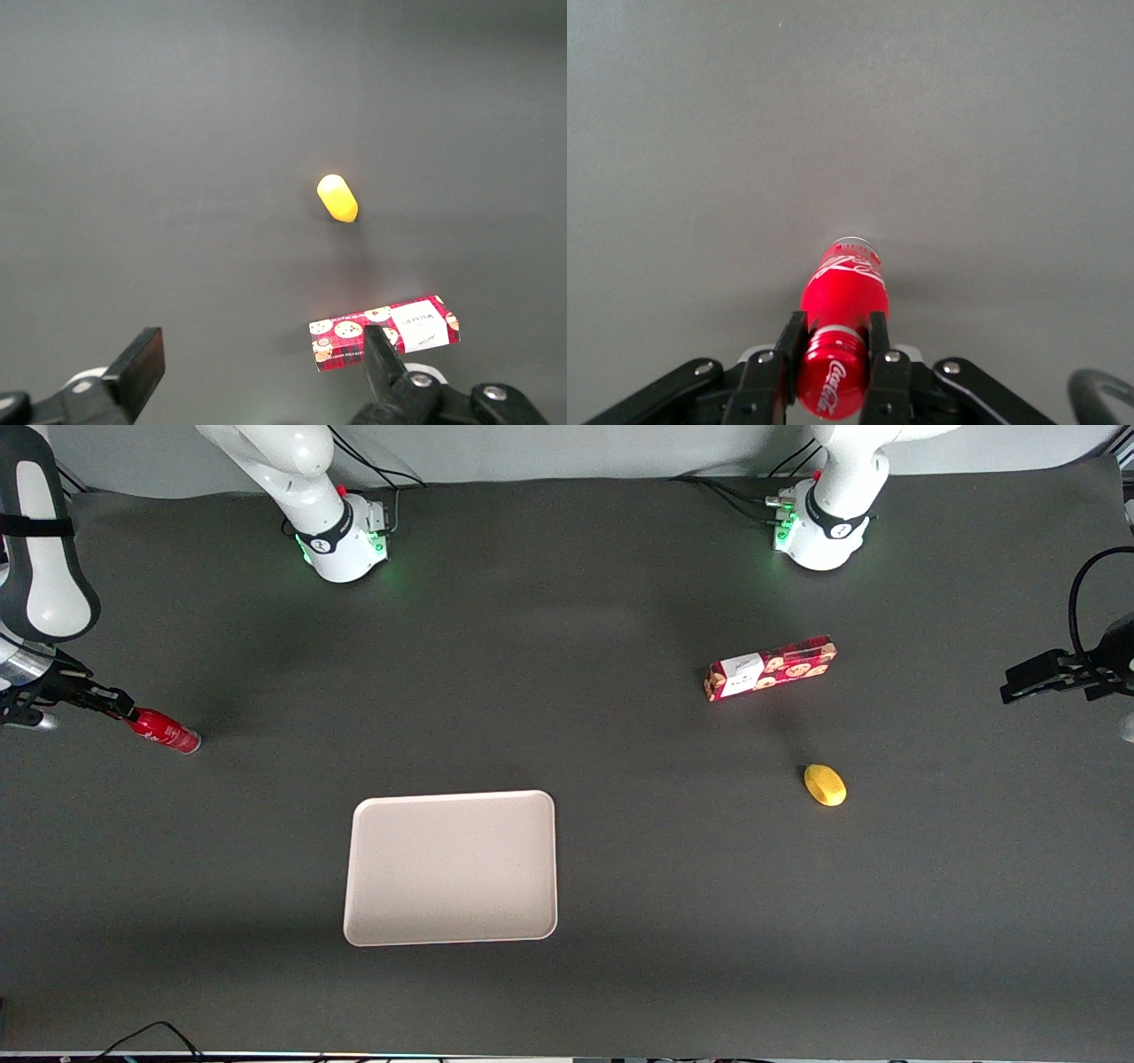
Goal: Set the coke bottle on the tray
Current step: 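Lift the bottle and carry it toward the white tray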
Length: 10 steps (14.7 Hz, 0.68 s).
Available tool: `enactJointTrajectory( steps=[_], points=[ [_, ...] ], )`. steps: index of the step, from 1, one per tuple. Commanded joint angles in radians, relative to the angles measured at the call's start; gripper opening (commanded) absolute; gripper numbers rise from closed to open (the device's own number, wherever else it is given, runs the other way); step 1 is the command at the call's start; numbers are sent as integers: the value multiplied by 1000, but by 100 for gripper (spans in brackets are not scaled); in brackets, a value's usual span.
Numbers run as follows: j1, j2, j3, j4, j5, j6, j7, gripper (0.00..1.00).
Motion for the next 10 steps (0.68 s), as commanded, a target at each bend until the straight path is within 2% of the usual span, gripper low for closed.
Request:
enactJointTrajectory(
  steps=[1,3,6,9,10],
  points=[
    [0,6,12,125,24,-164,-32,0],
    [5,5,23,248,22,-355,-27,0],
    [5,-35,60,401,-7,-546,-32,0],
    [5,-40,107,634,-65,-823,-11,0],
    [5,-35,121,678,-88,-873,20,0]
  ],
)
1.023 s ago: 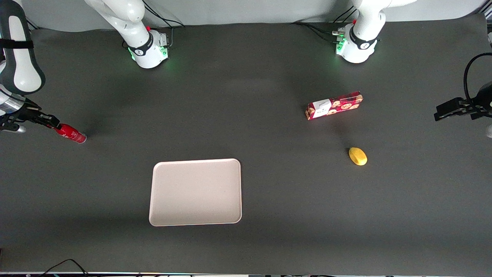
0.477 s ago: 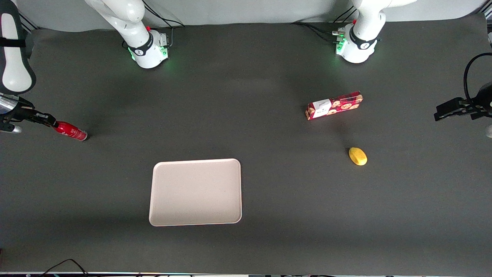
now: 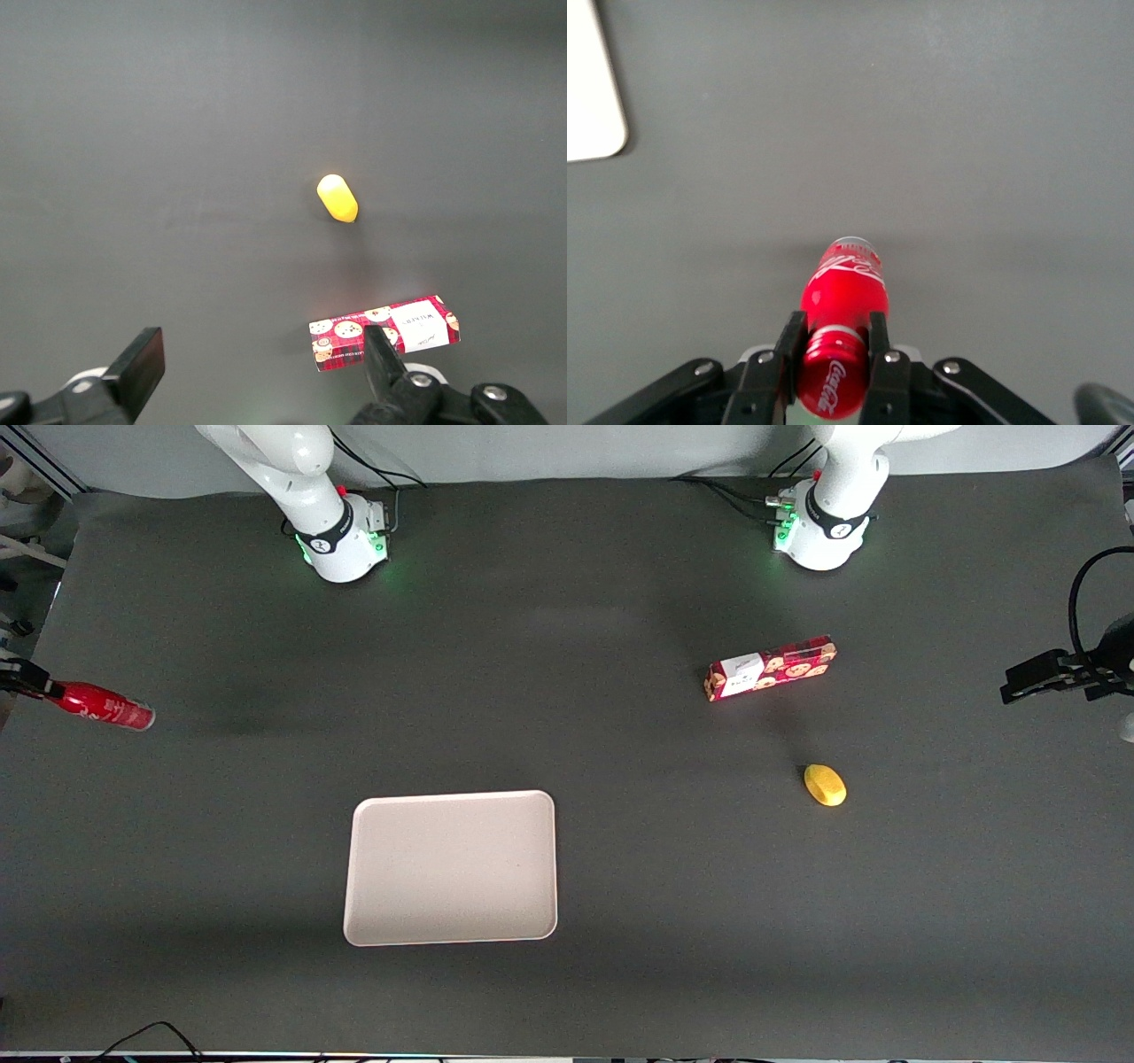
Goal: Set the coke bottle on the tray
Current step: 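Lift the bottle and carry it toward the white tray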
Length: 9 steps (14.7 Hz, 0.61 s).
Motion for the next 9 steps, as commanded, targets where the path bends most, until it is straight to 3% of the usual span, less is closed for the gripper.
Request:
enactJointTrajectory(
  steps=[1,7,9],
  points=[
    [-1,8,46,180,-60,-193,35,0],
    [17,22,186,198,-49,-179,231,0],
    [170,25,148,204,-46,-175,355,0]
  ],
)
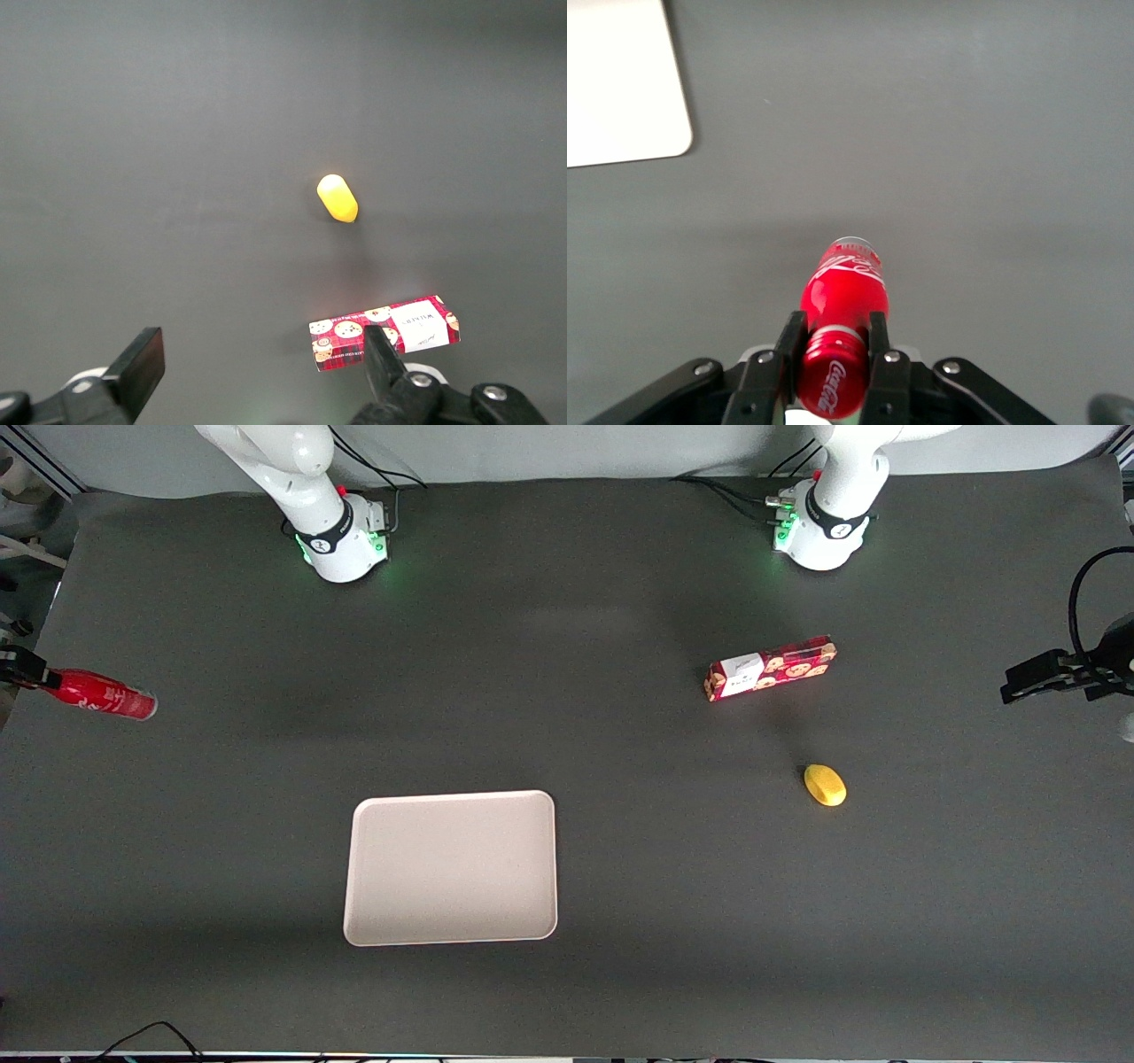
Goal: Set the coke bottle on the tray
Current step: 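Lift the bottle and carry it toward the white tray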
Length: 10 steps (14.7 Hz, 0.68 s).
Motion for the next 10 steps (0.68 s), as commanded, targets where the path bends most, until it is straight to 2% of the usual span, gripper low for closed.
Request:
enactJointTrajectory(
  steps=[1,3,6,7,8,10],
  points=[
    [211,18,-51,58,1,-7,204,0],
    [379,41,-153,87,26,10,295,0],
    [717,99,-394,139,82,27,430,0],
    [798,118,-462,144,107,58,465,0],
    [867,142,-511,144,116,93,485,0],
    [906,193,-521,146,124,174,513,0]
  ],
)
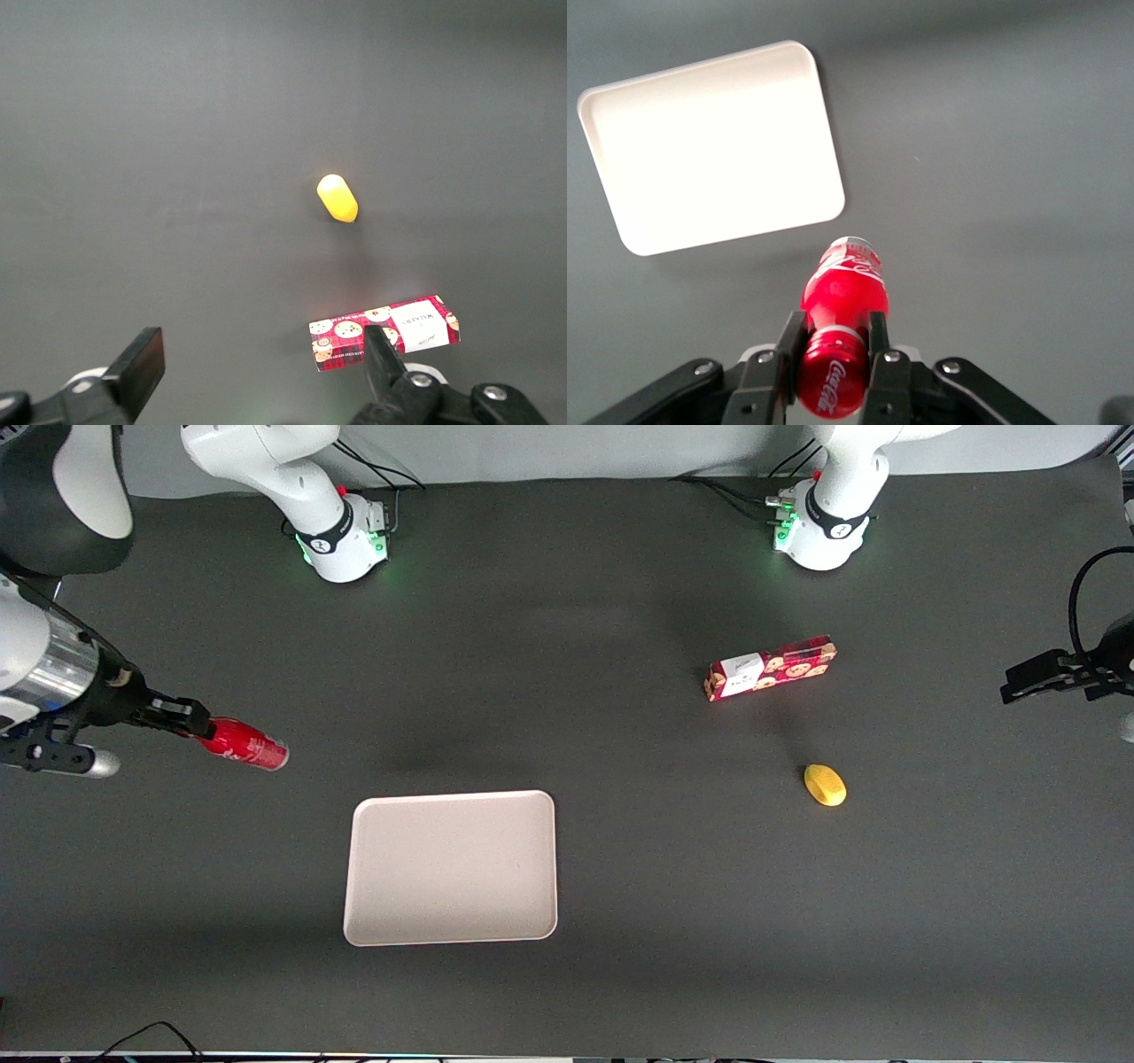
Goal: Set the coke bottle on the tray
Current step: 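Lift the bottle and carry it toward the white tray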
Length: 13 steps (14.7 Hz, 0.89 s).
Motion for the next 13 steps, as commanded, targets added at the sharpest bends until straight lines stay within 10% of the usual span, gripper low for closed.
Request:
enactJointTrajectory(
  steps=[1,13],
  points=[
    [85,123,-60,57,46,117,55,0],
    [82,396,-25,81,135,386,53,0]
  ],
)
